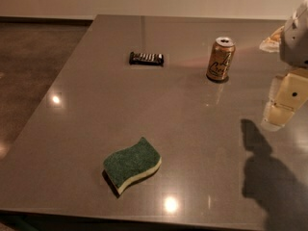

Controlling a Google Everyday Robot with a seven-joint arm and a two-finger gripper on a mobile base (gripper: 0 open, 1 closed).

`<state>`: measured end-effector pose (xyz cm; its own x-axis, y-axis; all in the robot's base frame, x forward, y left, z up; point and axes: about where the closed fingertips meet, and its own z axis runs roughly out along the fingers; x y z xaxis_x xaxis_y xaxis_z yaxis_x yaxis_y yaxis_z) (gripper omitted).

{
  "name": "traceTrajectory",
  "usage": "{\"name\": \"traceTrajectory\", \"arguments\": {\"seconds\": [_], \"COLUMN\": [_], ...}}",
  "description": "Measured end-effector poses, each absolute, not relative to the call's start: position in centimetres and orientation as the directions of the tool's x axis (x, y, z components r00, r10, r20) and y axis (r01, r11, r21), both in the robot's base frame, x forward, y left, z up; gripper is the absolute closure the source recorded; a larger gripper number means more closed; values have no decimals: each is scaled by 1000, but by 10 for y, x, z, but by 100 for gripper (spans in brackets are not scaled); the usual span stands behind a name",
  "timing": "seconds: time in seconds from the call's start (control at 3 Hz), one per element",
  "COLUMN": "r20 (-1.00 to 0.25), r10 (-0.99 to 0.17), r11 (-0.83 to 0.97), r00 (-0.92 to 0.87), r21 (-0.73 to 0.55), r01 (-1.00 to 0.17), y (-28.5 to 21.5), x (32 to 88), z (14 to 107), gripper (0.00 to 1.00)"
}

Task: Pick orange can

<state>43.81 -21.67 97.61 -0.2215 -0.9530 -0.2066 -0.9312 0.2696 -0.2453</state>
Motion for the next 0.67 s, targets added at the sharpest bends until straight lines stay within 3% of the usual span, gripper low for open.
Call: {"name": "traceTrajectory", "arguments": {"seconds": [0.67], "r20": [-220], "r10": [-940], "r11": [312], "r00": [-259], "r21": [-258], "r01": [-914], "y": [-220], "x": [444], "z": [977], "gripper": [0]}}
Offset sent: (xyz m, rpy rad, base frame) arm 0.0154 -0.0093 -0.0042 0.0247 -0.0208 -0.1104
